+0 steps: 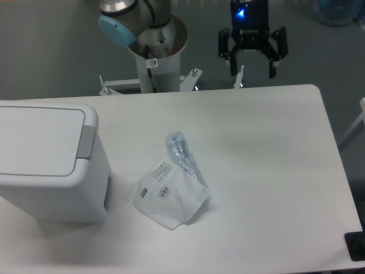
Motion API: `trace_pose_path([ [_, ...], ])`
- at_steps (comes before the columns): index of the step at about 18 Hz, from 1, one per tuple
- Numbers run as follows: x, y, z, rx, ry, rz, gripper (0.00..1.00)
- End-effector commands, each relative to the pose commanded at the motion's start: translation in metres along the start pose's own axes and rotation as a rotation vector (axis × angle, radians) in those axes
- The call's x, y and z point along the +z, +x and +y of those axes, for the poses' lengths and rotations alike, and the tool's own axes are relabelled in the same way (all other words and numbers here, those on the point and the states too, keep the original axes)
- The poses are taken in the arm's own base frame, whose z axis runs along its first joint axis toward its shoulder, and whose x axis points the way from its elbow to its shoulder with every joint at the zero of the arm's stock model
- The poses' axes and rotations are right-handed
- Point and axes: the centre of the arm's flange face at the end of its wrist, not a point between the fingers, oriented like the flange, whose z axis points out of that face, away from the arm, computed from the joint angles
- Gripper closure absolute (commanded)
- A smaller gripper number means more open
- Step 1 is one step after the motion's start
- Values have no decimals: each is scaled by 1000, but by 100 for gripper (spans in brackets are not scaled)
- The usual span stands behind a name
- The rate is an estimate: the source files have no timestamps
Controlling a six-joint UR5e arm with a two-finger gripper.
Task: Open the trash can
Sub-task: 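Move the open gripper from its start pose toward the white trash can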
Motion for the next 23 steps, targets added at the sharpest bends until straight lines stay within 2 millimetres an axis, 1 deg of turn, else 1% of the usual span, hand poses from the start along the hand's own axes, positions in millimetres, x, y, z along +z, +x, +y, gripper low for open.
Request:
trace_pose_path([
  [2,2,1,-7,-106,39,20,0],
  [4,-2,2,-12,-197,73,30,0],
  [5,-3,7,-19,-231,83,39,0],
  [8,0,31,-50,-330,116,101,0],
  [10,-4,33,-58,-474,123,113,0],
  [12,-5,43,-74,-554,173,180,0],
  [14,-4,51,-87,-557,246,254,0],
  [16,2,58,-98,-560,308,346,0],
  [18,2,61,-109,-545,330,371,0],
  [20,11,68,-123,-515,329,401,0],
  [23,31,82,-148,-452,337,443,0],
])
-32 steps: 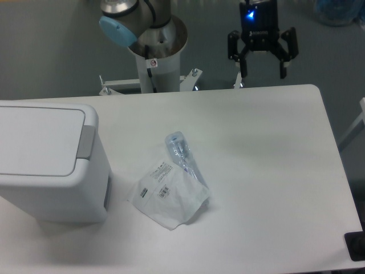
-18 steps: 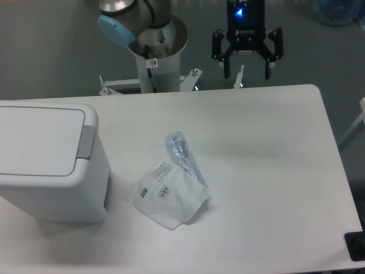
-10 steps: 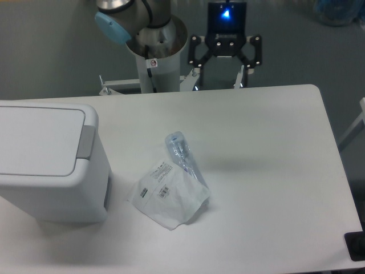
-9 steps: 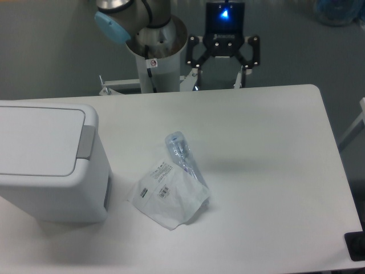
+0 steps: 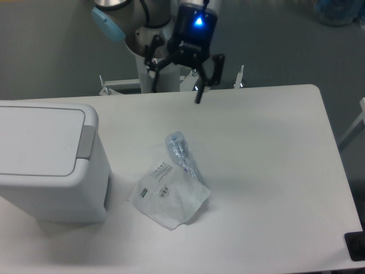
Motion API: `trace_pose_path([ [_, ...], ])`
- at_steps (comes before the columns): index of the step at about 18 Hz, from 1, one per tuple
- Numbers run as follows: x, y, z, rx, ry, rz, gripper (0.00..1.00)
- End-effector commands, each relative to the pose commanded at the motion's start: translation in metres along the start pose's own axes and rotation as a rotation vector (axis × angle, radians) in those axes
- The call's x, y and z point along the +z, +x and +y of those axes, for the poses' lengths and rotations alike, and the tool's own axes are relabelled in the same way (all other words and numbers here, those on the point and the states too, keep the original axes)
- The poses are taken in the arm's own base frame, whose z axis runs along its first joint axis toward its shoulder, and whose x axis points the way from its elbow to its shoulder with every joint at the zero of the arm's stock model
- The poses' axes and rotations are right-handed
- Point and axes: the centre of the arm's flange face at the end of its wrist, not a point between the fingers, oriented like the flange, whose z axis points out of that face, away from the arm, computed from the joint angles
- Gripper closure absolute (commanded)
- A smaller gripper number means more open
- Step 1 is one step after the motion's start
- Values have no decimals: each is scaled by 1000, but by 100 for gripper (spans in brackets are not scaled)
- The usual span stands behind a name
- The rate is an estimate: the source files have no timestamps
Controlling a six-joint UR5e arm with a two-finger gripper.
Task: Open the trash can
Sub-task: 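Move the open gripper from its start pose toward the white trash can, then lower the gripper finger onto the lid edge of the trash can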
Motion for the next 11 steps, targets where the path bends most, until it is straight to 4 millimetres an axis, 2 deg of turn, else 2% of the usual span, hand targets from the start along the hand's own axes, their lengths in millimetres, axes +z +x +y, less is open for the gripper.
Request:
trace_pose_path([
  [2,27,6,-2,26,-26,36,0],
  [4,42,8,-6,37,-42,55,0],
  [11,65,16,-7,49,-73,82,0],
])
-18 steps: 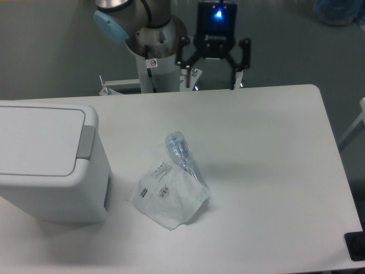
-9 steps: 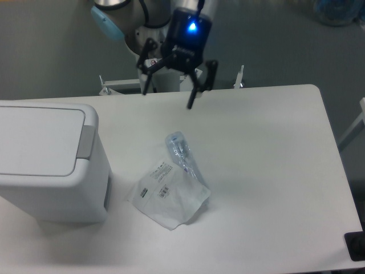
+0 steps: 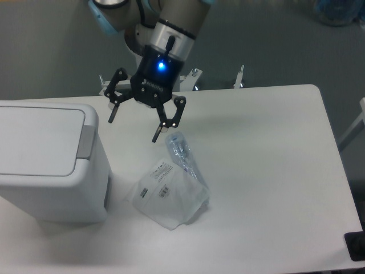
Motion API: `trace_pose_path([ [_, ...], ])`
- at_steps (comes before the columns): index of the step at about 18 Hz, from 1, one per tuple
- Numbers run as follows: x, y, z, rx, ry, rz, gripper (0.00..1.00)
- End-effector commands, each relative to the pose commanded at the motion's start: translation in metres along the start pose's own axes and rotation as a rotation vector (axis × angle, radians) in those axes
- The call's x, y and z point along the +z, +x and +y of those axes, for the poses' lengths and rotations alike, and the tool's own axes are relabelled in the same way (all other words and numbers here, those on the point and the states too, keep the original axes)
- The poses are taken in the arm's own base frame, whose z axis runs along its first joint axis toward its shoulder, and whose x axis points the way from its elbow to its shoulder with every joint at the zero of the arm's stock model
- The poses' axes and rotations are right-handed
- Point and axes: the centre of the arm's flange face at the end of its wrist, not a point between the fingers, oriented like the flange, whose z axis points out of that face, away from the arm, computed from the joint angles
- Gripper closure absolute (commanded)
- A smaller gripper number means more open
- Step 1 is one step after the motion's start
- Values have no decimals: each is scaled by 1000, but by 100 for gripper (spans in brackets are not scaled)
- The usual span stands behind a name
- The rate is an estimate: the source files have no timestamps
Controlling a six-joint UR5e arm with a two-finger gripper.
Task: Open the trash can
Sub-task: 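Lower the gripper finger onto the lid edge of the trash can, then push the lid edge with the gripper finger to flip the lid open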
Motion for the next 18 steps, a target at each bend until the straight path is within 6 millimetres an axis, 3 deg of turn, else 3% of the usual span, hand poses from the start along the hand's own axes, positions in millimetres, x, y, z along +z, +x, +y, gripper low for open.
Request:
trace_pose_path([
  [6,27,0,-9,24,-23,24,0],
  [18,41,4,-7,34,-38,42,0],
])
